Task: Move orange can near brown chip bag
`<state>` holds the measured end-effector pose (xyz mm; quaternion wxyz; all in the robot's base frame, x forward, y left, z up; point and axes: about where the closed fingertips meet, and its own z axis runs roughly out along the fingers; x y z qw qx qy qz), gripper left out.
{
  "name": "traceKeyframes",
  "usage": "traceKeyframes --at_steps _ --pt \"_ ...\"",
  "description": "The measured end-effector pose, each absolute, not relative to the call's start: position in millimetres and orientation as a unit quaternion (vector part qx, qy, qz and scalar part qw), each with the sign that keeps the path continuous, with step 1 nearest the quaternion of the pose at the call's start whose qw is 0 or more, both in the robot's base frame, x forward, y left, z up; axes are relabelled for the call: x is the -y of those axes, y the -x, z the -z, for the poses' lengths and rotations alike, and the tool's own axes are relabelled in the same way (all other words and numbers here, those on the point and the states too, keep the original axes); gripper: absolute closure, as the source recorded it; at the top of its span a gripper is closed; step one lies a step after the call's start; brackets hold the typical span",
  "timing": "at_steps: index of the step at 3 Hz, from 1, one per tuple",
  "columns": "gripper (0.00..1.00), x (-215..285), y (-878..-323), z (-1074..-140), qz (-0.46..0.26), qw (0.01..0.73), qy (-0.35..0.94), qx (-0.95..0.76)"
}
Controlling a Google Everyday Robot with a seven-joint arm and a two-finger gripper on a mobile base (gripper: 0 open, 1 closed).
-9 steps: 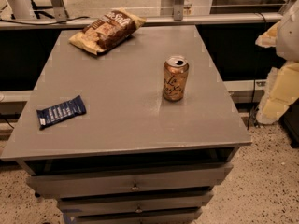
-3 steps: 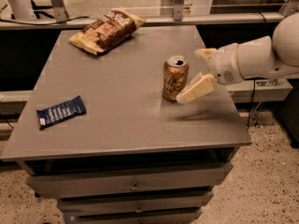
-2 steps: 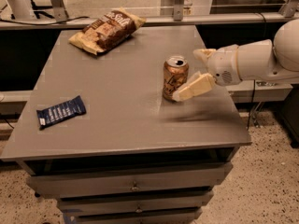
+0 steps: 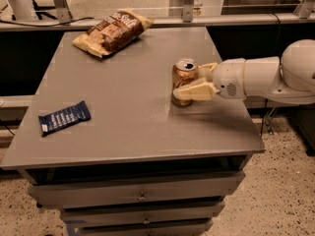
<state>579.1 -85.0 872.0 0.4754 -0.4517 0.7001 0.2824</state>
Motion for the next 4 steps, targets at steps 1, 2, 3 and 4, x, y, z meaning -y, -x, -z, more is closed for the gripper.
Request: traceKeyframes --at_steps 1,2,3,4 --pt "0.63 76.9 -587.5 -870.8 -0.294 0.484 0.441 -0.696" --pt "0.86 61.2 -606.9 -882.6 -0.298 0.496 0.442 -0.685" --pt "1.00 37.0 -642.2 -931.1 -0.287 0.525 0.460 -0.656" --pt "1.00 36.9 -641.4 -929.3 -0.288 0.524 0.460 -0.657"
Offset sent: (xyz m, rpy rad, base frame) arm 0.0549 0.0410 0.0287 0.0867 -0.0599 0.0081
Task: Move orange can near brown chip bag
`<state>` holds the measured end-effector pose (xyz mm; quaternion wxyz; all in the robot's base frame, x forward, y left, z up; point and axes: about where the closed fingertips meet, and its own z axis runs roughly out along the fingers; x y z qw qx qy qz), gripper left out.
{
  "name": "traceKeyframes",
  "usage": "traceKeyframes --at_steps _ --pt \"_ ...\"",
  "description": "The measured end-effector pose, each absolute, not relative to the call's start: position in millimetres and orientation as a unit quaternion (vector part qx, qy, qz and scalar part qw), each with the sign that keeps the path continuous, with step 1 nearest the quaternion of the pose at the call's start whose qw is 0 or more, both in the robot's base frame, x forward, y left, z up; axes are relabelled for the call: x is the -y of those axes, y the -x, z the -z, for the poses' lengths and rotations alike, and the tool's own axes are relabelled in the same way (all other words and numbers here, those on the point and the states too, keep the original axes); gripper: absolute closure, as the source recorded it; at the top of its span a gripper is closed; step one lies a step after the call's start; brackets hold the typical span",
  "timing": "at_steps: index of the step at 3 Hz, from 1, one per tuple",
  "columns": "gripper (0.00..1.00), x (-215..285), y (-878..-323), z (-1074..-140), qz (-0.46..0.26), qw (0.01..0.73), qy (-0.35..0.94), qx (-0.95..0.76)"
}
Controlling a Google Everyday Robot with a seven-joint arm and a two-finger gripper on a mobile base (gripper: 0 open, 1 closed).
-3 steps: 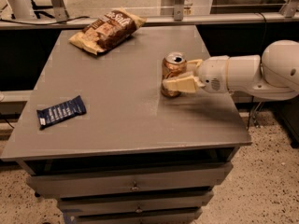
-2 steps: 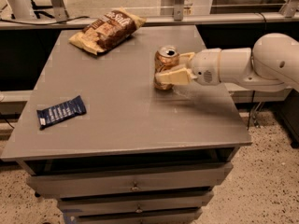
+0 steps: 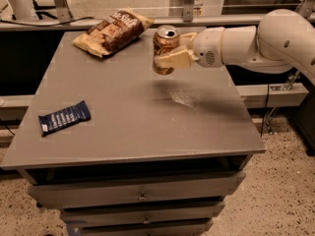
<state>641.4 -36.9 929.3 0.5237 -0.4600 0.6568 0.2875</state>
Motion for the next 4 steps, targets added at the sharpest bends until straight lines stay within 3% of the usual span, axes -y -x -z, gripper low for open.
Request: traceKeyframes --at_steps 2,4 --pt "1.00 34.4 -719.0 -934.2 -0.265 0.522 0.474 -0.658" --pt "1.00 -4.9 -802.1 -911.1 -0.264 0.485 0.499 -0.668"
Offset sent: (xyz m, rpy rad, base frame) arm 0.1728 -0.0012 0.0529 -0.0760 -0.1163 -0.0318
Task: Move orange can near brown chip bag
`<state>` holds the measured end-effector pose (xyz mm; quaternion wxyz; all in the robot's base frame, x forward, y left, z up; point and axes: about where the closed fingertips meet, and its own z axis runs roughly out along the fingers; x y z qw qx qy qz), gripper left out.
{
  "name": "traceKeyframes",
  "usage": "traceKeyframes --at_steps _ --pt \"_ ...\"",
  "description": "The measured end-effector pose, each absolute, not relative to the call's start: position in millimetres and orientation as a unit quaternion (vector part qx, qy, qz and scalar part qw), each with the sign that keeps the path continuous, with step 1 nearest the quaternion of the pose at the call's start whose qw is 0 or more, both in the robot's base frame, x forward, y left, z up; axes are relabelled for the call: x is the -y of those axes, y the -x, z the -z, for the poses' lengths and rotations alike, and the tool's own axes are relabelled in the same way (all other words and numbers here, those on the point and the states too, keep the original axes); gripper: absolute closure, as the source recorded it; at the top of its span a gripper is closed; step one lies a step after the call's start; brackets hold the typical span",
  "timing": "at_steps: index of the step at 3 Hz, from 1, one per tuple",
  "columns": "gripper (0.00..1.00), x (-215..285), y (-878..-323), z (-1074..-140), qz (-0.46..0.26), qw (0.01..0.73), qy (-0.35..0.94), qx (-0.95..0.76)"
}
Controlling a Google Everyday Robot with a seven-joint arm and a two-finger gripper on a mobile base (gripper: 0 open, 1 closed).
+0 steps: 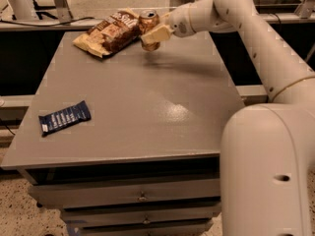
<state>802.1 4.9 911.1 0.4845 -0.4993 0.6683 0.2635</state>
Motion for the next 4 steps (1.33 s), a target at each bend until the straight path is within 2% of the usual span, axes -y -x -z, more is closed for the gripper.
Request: traceKeyframes --at_steps 2,4 --pt "1.00 -37.3 -837.1 -944.0 -0.260 0.511 0.498 -0.651" --pt "1.00 -47.0 -836.6 -918.7 -0.281 0.471 0.495 -0.674"
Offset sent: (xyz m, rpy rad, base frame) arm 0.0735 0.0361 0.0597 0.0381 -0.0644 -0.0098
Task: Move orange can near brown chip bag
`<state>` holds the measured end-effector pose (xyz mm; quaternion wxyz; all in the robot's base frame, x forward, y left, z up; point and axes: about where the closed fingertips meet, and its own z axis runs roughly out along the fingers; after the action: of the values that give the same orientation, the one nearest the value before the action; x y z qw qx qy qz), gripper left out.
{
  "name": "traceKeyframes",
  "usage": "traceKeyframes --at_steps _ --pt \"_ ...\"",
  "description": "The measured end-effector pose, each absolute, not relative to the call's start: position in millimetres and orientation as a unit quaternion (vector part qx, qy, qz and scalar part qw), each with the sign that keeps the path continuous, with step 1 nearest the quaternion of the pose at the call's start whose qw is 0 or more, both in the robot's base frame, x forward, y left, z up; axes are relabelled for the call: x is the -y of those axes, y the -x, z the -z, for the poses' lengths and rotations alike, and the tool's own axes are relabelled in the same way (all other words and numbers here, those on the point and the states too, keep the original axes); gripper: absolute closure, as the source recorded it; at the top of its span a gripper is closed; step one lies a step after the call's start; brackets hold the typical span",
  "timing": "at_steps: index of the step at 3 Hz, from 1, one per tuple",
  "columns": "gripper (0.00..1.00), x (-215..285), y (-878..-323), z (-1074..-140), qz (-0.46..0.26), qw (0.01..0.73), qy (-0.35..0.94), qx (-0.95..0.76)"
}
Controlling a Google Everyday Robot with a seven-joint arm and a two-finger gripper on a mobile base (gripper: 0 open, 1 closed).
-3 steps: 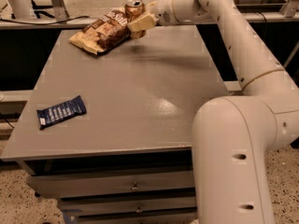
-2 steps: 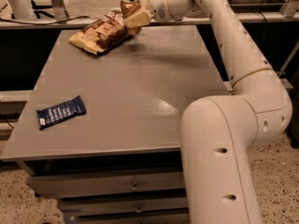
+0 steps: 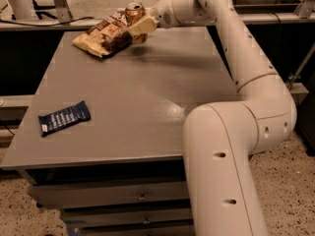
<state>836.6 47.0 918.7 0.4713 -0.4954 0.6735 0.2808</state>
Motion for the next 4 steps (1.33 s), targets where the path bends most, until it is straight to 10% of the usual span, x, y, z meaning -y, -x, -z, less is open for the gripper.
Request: traceKeyframes --at_steps 1,4 --pt "1.00 -53.2 -836.4 -909.4 -0.292 0.461 0.494 -0.676" --pt "0.35 -66.8 -833.7 -887.2 -0.316 0.436 0.495 -0.682"
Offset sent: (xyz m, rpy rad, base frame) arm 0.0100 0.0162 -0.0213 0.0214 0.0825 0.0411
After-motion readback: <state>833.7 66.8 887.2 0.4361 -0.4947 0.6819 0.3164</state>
